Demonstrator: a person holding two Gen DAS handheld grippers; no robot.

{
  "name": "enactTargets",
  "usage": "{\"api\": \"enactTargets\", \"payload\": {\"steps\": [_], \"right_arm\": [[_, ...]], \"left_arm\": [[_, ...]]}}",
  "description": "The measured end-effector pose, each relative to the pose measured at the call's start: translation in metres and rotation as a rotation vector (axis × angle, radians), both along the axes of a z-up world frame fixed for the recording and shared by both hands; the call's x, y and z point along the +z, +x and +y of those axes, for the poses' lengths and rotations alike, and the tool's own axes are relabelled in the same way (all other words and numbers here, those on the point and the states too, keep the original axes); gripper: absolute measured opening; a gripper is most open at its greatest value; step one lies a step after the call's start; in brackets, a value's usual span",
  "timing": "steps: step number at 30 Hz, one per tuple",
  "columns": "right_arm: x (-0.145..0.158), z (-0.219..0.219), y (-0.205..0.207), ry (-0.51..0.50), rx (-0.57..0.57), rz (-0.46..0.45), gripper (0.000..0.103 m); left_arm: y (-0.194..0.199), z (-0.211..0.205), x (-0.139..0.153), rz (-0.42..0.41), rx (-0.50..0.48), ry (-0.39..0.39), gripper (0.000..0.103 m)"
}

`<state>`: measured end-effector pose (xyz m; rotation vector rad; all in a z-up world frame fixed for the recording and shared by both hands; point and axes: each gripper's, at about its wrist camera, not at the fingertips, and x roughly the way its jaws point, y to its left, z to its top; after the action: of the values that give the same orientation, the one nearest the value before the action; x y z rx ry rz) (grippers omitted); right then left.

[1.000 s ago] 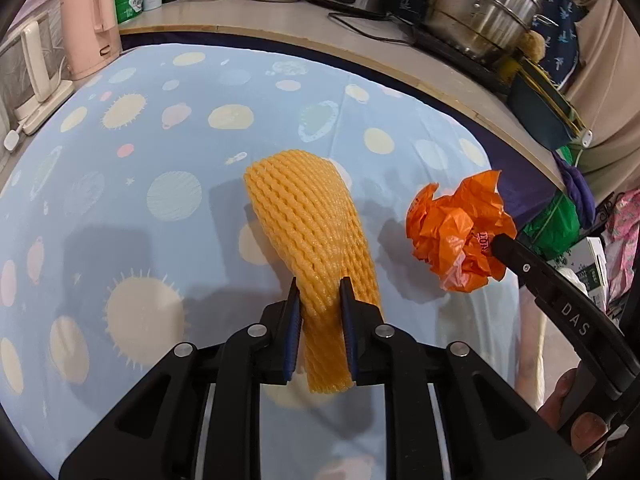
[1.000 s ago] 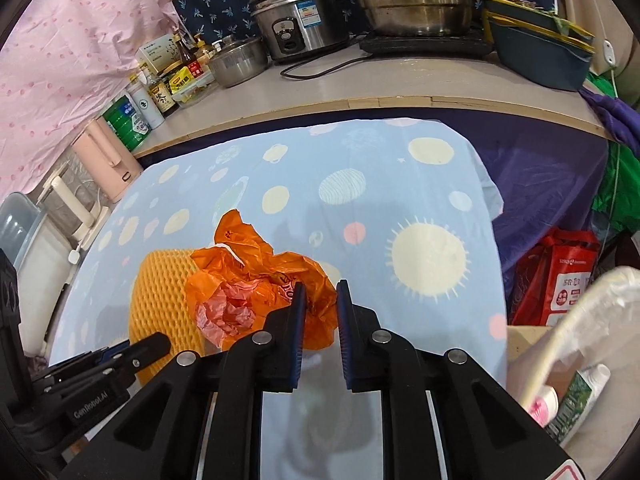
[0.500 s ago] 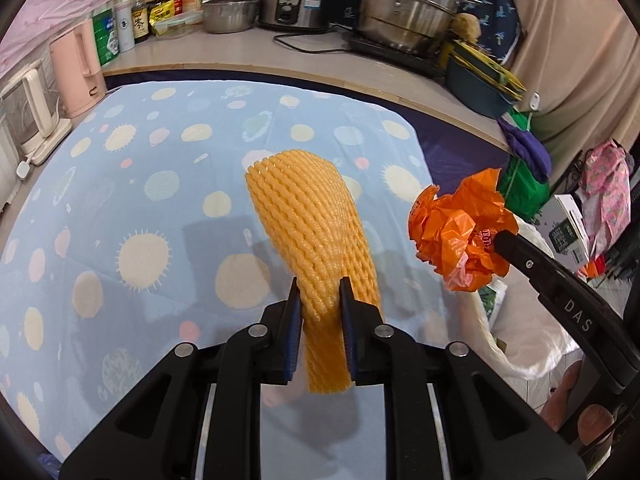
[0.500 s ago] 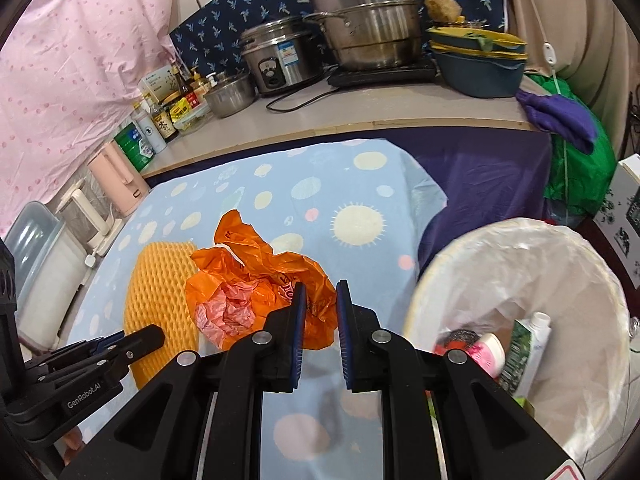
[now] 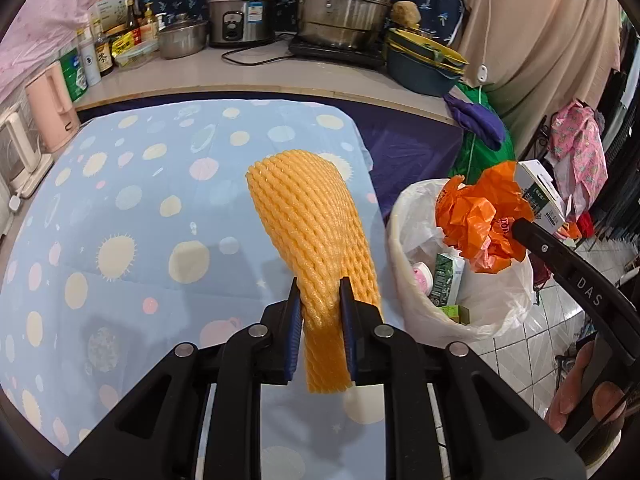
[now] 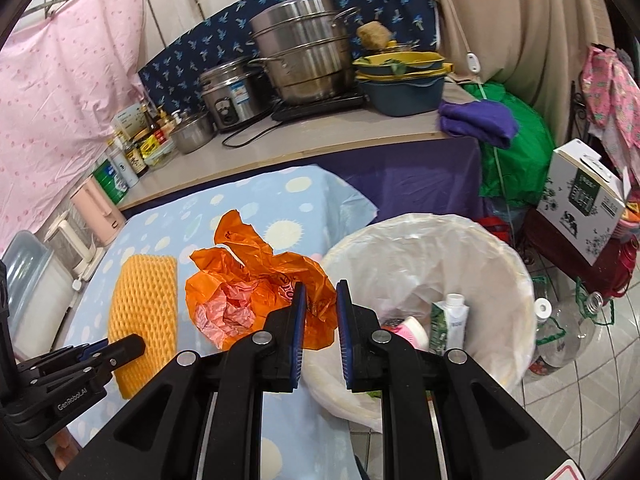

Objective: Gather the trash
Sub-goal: 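Lift and carry the orange net and orange bag over the trash bin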

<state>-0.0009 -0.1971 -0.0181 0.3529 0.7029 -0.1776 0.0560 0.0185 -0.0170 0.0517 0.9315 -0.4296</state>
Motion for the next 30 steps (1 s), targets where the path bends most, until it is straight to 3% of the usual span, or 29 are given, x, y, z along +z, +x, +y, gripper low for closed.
{"api": "enactTargets", "payload": {"steps": [14, 30], "right_arm": [[0.006, -0.053, -0.05, 0.008, -0.141, -0.038, 0.015], [0.006, -0.089, -0.066, 0.032, -0.216, -0.054, 0.015]], "left_arm": [[-0.03, -0.055, 0.017, -0.042, -0.133, 0.006, 0.017], [-0.039, -0.106, 0.028, -0.078, -0.225, 0.022, 0.017]]}}
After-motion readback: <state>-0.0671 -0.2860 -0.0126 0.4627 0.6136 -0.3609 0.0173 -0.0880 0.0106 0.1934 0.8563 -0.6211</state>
